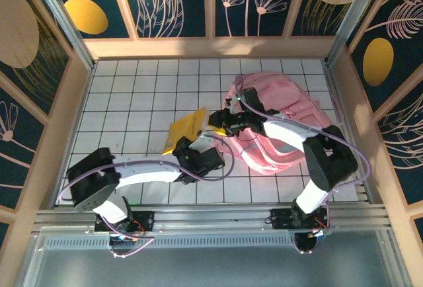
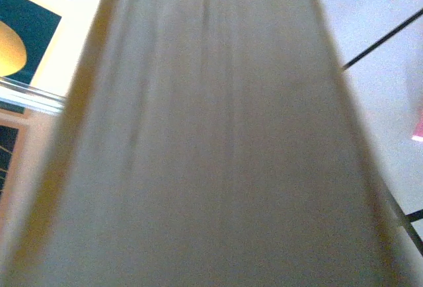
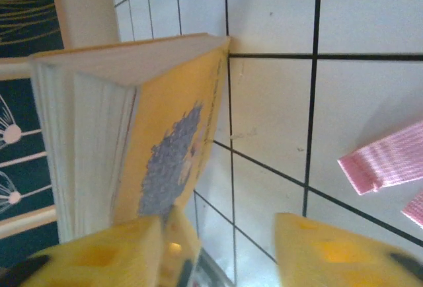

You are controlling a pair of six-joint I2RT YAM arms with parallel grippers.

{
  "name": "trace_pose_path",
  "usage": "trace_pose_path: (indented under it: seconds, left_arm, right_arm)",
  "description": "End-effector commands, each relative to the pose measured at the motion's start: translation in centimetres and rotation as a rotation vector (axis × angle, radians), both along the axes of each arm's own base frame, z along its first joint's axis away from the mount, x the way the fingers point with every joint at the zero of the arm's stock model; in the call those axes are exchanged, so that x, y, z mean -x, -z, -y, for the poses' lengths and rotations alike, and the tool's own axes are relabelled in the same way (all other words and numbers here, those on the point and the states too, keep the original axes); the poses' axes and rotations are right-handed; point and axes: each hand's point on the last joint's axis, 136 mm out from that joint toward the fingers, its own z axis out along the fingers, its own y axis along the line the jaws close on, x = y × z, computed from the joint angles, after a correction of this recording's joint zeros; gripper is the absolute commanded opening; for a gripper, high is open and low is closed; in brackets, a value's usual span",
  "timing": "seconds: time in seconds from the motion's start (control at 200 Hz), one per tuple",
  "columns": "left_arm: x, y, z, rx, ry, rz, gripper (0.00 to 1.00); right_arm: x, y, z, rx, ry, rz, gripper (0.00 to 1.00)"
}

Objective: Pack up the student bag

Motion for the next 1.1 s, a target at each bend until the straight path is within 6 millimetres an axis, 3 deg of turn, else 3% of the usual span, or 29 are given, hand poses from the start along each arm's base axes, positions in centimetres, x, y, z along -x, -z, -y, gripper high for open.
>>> trace_pose_path:
  seconds: [0.0, 0.1, 0.21, 0.29, 0.4, 0.466, 0.591, 0.661, 0.776, 0.841, 0.991, 1.096]
  left_arm:
    - [0.2, -3.0, -0.3, 0.115, 0.002, 0.023, 0.00]
    - [0.3, -5.6, -1.0, 0.220, -0.005, 0.032, 0.00]
    - [0.0, -8.1, -1.1, 0.424, 0.016, 0.021, 0.00]
    - [-0.1, -10.7, 0.0, 0.640, 0.097, -0.016, 0.00]
    - [0.2, -15.4, 1.7, 0.904, 0.229, -0.036, 0.00]
    - [1.4, -18.0, 3.1, 0.977, 0.352, -0.057, 0.00]
    - [3.3, -22.0, 3.9, 1.054, 0.504, -0.055, 0.00]
    - [4.7, -23.0, 4.6, 1.081, 0.595, -0.088, 0.00]
    - [6.5, -22.8, 5.6, 1.061, 0.709, -0.155, 0.00]
    - [7.3, -23.5, 5.6, 1.064, 0.766, -0.140, 0.00]
    - [9.7, -25.0, 5.1, 1.047, 0.923, -0.077, 0.00]
    - [11.1, -25.7, 4.4, 1.042, 1.016, -0.005, 0.00]
  right_arm:
    - [-3.1, -6.5, 3.6, 0.055, 0.169, 0.225, 0.64]
    - [-4.2, -9.8, 7.2, 0.082, 0.294, 0.339, 0.65]
    - [-3.8, -12.5, 9.3, 0.070, 0.340, 0.475, 0.66]
    - [-2.5, -14.3, 9.3, -0.002, 0.316, 0.580, 0.65]
    - [-0.8, -14.1, 8.8, -0.043, 0.254, 0.640, 0.66]
    - [0.2, -13.8, 8.0, -0.055, 0.175, 0.674, 0.68]
    - [3.0, -14.3, 6.1, -0.060, -0.010, 0.833, 0.75]
    - [4.3, -15.0, 5.6, -0.057, -0.081, 0.942, 0.76]
    - [5.9, -16.0, 5.7, -0.008, -0.152, 1.213, 0.76]
    - [6.0, -16.6, 5.9, 0.037, -0.169, 1.323, 0.76]
    - [5.9, -16.8, 5.5, 0.098, -0.270, 1.416, 0.77]
    - [7.4, -16.4, 4.6, 0.063, -0.416, 1.435, 0.77]
